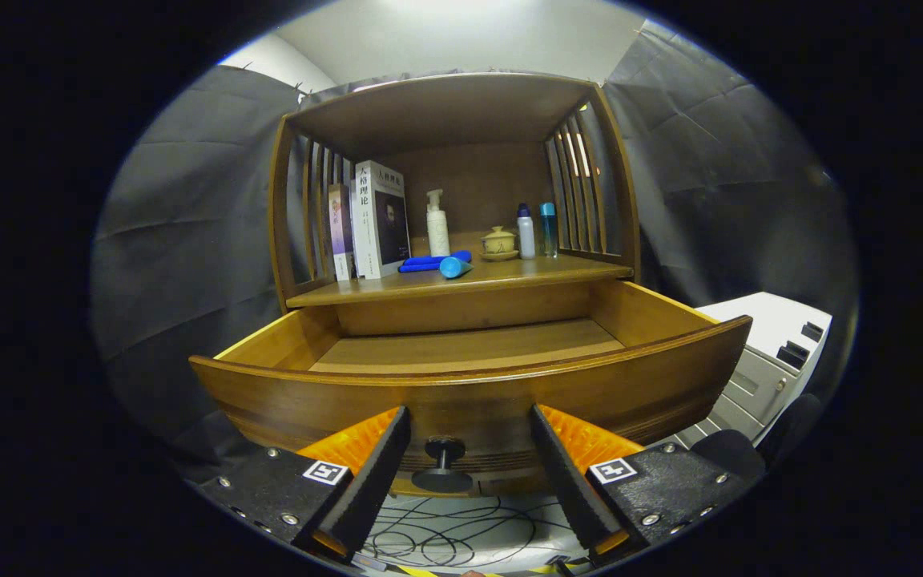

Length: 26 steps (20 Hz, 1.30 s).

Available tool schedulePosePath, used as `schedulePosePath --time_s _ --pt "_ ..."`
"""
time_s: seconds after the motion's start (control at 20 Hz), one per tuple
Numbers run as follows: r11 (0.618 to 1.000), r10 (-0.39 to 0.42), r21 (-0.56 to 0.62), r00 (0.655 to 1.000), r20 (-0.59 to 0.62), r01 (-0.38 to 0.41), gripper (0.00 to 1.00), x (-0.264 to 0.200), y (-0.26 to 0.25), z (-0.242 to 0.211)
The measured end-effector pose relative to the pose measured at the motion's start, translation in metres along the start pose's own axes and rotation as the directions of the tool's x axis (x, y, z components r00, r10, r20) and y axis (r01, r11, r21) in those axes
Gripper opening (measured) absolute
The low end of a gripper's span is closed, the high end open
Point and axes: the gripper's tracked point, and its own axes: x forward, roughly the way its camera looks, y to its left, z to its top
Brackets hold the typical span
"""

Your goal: Pull open the drawer, take out the items inside it, and place them on the countertop above the cabinet.

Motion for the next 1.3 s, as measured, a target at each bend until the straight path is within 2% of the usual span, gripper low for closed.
schedulePosePath --time_s 0.25,0.55,1.3 --pt "0.999 0.014 -0.051 1.0 0.002 -0.014 0.95 0.011 0.002 0.004" --pt "0.999 0.012 -0.034 1.0 -0.005 -0.012 0.95 0.028 0.005 0.011" --pt "1.0 0.013 -0.02 1.0 0.017 -0.013 0.95 0.119 0.006 0.033"
